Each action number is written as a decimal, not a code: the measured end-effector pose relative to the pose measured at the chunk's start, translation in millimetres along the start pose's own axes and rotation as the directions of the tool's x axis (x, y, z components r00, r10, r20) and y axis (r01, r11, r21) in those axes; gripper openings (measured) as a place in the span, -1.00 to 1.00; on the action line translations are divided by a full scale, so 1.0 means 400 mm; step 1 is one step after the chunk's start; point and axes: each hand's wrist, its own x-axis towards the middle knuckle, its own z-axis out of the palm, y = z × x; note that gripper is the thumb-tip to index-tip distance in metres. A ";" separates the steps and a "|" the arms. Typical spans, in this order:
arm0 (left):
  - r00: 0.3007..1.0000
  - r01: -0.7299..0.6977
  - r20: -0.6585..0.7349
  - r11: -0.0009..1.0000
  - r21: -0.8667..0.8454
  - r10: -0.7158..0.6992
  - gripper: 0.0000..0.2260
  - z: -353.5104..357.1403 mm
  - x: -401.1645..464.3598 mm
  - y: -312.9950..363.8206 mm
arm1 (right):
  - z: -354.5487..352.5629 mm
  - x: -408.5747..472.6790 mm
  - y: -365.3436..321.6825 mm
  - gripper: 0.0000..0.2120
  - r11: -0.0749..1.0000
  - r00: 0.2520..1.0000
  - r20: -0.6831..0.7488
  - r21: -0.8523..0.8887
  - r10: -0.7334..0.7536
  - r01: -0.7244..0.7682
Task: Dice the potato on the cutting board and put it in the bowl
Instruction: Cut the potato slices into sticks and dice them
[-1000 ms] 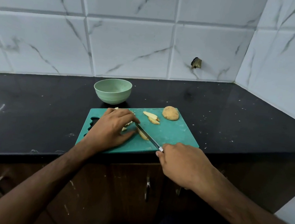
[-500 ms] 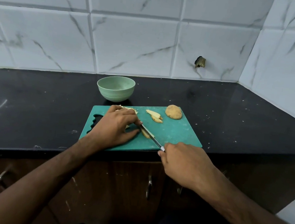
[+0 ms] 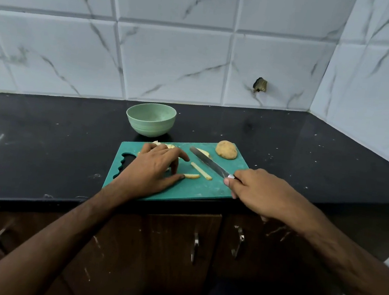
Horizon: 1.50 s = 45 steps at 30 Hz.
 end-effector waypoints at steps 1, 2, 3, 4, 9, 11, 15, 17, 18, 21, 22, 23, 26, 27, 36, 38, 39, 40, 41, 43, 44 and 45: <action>1.000 -0.002 0.005 1.000 -0.013 0.002 -0.72 -0.002 0.000 0.001 | 0.003 -0.001 -0.001 -0.58 1.000 1.000 0.001 0.015 -0.003 0.003; 1.000 0.001 0.017 0.999 -0.032 0.000 -0.73 -0.003 0.000 0.001 | 0.005 -0.003 -0.003 -0.58 1.000 1.000 0.003 0.026 -0.007 0.007; 0.999 0.004 0.032 0.998 -0.058 -0.002 -0.74 -0.005 -0.001 0.001 | 0.009 -0.005 -0.003 -0.57 0.999 1.000 0.007 0.032 -0.012 0.012; 0.999 0.005 0.044 0.996 -0.088 -0.001 -0.74 -0.007 -0.002 0.000 | 0.012 -0.008 -0.002 -0.57 0.999 1.000 0.013 0.032 -0.017 0.016; 0.997 -0.017 0.075 0.977 -0.213 0.034 -0.76 -0.014 -0.006 -0.003 | 0.026 -0.030 0.011 -0.54 1.000 1.000 0.026 -0.007 -0.003 0.003; 0.997 -0.013 0.074 0.976 -0.218 0.030 -0.78 -0.013 -0.005 -0.006 | 0.026 -0.042 0.017 -0.51 0.999 1.000 0.030 -0.035 0.001 0.000; 0.992 -0.076 0.092 0.995 -0.061 0.081 -0.79 -0.013 -0.002 -0.002 | 0.013 -0.061 0.026 -0.49 0.988 1.000 0.015 -0.152 0.002 0.001; 0.986 -0.117 0.125 0.993 0.014 0.115 -0.77 -0.013 -0.006 -0.004 | 0.001 -0.064 0.029 -0.49 0.982 1.000 0.026 -0.190 -0.010 0.014; 0.983 -0.122 0.140 0.992 0.020 0.118 -0.75 -0.013 -0.010 -0.007 | -0.006 -0.065 0.029 -0.49 0.980 0.999 0.030 -0.200 -0.014 0.020; 0.980 -0.098 0.170 0.995 -0.019 0.100 -0.70 -0.016 -0.022 -0.015 | -0.021 -0.065 0.027 -0.48 0.974 0.999 0.034 -0.225 -0.024 0.031; 0.980 -0.090 0.175 0.995 -0.030 0.094 -0.69 -0.016 -0.025 -0.016 | -0.024 -0.064 0.023 -0.48 0.971 0.999 0.040 -0.235 -0.025 0.033; 0.980 -0.083 0.178 0.996 -0.039 0.089 -0.68 -0.016 -0.025 -0.015 | -0.028 -0.063 0.019 -0.48 0.969 0.999 0.048 -0.244 -0.025 0.036; 0.979 -0.075 0.188 0.996 -0.048 0.082 -0.68 -0.016 -0.027 -0.016 | -0.030 -0.067 0.003 -0.50 0.963 0.997 0.076 -0.266 -0.030 0.049; 0.978 -0.076 0.189 0.996 -0.047 0.083 -0.69 -0.016 -0.028 -0.017 | -0.027 -0.071 -0.003 -0.52 0.959 0.997 0.077 -0.278 -0.033 0.053; 0.978 -0.078 0.191 0.995 -0.059 0.088 -0.68 -0.020 -0.028 -0.015 | 0.065 -0.087 -0.033 -0.57 0.947 0.993 -0.096 -0.319 -0.071 0.037; 0.979 -0.077 0.186 0.995 -0.060 0.087 -0.68 -0.021 -0.029 -0.011 | 0.050 -0.073 -0.025 -0.54 0.963 0.996 -0.080 -0.268 -0.042 0.019; 0.979 -0.081 0.182 0.995 -0.054 0.089 -0.69 -0.022 -0.029 -0.008 | 0.037 -0.070 -0.023 -0.53 0.969 0.997 -0.072 -0.248 -0.035 0.016; 0.980 -0.082 0.179 0.996 -0.046 0.089 -0.68 -0.024 -0.029 -0.006 | 0.025 -0.072 -0.023 -0.53 0.971 0.997 -0.069 -0.237 -0.034 0.017; 0.981 -0.081 0.176 0.996 -0.039 0.087 -0.68 -0.026 -0.030 -0.006 | 0.017 -0.074 -0.022 -0.53 0.972 0.997 -0.069 -0.236 -0.038 0.021; 0.983 -0.073 0.165 0.997 -0.031 0.077 -0.68 -0.026 -0.031 -0.006 | 0.012 -0.084 -0.019 -0.53 0.969 0.997 -0.054 -0.246 -0.047 0.032; 0.983 -0.071 0.166 0.997 -0.032 0.075 -0.68 -0.026 -0.031 -0.006 | 0.016 -0.088 -0.017 -0.53 0.966 0.998 -0.044 -0.255 -0.048 0.035; 0.982 -0.067 0.173 0.997 -0.037 0.073 -0.68 -0.026 -0.030 -0.007 | 0.022 -0.091 -0.016 -0.54 0.964 0.998 -0.040 -0.262 -0.048 0.036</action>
